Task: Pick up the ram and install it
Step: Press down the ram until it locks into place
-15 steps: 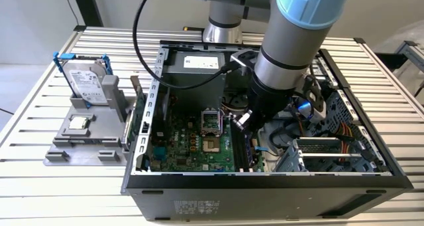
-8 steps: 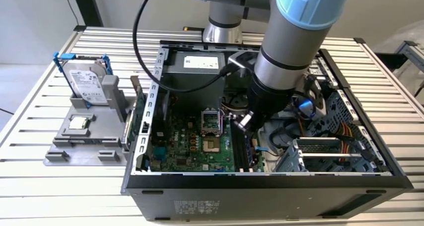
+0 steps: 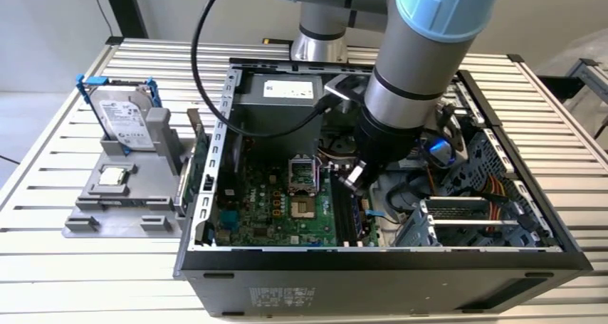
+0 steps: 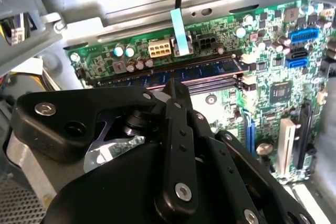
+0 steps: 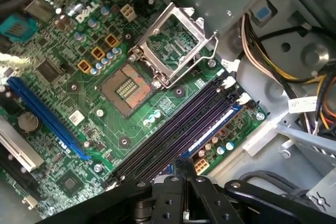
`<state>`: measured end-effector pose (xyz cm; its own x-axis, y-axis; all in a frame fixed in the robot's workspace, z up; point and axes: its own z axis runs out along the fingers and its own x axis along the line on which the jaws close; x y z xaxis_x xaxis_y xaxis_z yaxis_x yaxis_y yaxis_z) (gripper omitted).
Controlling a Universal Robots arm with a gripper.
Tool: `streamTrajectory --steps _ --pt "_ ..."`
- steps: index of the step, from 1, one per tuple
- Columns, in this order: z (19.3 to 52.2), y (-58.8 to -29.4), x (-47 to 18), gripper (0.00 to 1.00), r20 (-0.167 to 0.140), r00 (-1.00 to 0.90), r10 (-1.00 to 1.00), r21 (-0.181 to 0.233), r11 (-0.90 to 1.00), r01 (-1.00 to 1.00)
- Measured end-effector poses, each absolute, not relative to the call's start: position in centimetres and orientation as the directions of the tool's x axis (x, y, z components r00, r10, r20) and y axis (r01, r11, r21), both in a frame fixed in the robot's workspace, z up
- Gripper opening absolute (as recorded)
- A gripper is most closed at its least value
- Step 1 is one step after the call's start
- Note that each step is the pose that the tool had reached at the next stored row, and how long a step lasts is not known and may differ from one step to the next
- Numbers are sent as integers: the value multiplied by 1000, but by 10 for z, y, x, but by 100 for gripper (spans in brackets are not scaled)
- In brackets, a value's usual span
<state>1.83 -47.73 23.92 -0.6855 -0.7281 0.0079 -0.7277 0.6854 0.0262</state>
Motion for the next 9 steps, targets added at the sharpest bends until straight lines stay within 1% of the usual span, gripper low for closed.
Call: streamTrajectory --steps 9 --pt "239 -477 18 0 8 -612 -791 26 612 -791"
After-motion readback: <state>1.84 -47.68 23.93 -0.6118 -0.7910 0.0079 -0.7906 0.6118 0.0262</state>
